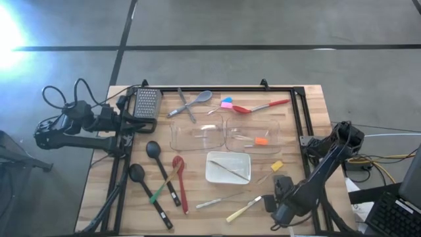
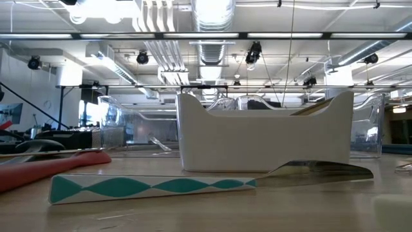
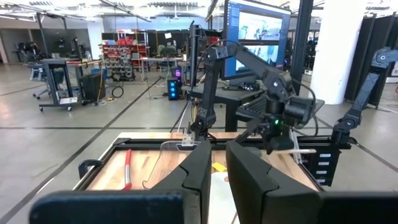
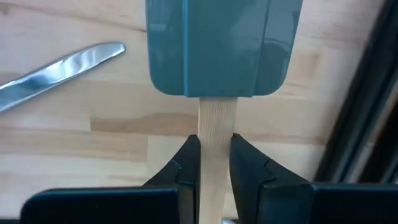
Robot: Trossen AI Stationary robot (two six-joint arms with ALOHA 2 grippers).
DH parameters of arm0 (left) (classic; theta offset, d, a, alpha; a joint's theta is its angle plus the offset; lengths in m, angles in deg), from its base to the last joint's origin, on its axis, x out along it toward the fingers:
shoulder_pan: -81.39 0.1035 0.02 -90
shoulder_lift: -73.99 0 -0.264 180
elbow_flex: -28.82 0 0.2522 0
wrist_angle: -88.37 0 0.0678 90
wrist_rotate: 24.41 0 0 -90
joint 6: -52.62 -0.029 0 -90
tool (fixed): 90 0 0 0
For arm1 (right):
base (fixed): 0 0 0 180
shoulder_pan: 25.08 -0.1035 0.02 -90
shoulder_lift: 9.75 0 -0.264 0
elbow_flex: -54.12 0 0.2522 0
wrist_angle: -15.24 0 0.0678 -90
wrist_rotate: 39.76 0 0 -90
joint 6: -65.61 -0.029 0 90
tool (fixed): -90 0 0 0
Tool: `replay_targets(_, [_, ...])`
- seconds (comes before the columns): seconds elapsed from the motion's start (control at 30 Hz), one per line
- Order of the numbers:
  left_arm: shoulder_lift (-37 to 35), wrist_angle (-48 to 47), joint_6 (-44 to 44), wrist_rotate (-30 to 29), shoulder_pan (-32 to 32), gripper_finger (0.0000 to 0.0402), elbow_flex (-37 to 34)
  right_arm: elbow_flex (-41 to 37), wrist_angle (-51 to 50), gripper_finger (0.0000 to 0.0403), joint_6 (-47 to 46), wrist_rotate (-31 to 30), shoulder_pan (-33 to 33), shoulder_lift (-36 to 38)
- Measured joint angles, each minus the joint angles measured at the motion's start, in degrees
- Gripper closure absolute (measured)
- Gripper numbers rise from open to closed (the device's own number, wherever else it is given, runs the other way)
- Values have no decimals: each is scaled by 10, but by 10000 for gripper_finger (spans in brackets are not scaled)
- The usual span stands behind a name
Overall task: Pick & Place Kitchen Items
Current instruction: Put the gray spatula into the right transparent bin
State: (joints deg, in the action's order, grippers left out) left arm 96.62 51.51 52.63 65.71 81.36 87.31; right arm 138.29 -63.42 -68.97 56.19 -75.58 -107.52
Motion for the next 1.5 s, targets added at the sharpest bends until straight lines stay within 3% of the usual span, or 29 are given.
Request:
replay_targets(0.13, [0, 0, 0, 0, 0, 344, 0, 42, -38, 360, -2, -9, 0, 1])
replay_targets(0.43, [0, 0, 0, 0, 0, 344, 0, 105, -56, 360, 34, -159, 12, 2])
replay_targets(0.6, [0, 0, 0, 0, 0, 344, 0, 108, -57, 360, 80, -207, 32, 2])
replay_targets(0.73, [0, 0, 0, 0, 0, 344, 0, 103, -61, 360, 125, -233, 47, 2])
replay_targets(1.1, [0, 0, 0, 0, 0, 344, 0, 101, -85, 360, 290, -387, 80, 13])
replay_targets(1.3, [0, 0, 1, 0, 0, 344, 0, 101, -122, 360, 362, -488, 95, 40])
replay_targets(1.5, [0, 0, -1, 0, 0, 344, 0, 102, -132, 360, 461, -543, 120, 89])
